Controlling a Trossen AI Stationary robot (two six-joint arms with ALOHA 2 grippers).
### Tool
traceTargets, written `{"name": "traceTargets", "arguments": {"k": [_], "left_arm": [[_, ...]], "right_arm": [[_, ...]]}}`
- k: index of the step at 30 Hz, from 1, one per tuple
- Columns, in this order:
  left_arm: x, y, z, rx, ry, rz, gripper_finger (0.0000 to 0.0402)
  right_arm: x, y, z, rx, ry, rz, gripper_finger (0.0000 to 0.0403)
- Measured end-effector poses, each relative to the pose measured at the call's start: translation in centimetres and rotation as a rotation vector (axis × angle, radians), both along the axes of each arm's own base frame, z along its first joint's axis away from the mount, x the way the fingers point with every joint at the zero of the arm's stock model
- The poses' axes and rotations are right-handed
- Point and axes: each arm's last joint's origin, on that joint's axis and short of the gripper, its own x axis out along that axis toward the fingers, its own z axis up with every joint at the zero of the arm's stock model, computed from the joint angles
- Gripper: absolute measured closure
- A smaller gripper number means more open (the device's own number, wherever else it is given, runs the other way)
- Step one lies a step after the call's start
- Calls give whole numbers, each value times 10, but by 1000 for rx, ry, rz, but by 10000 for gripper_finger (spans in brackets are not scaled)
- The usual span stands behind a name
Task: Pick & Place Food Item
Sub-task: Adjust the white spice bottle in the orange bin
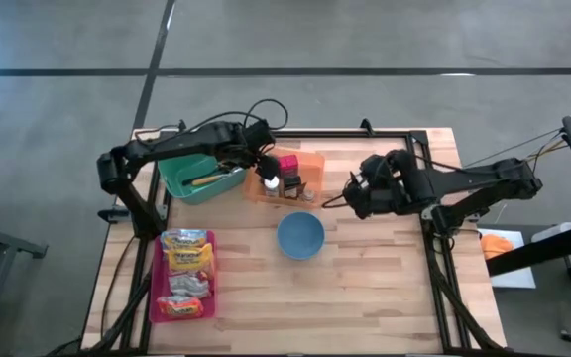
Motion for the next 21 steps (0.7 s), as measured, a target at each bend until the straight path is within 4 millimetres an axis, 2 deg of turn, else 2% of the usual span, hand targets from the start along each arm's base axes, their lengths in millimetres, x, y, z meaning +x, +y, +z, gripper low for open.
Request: {"name": "traceTargets", "arguments": {"k": [5,12,21], "left_arm": [[3,0,-3,-20,-15,-3,151],[12,3,-24,-75,37,-24,151],[23,9,-42,-86,54,-30,151]], "right_arm": [[3,-5,23,-1,-37,10,33],[3,-13,48,8,-130,-20,33],[3,-17,56,8,-160,-34,33]]}}
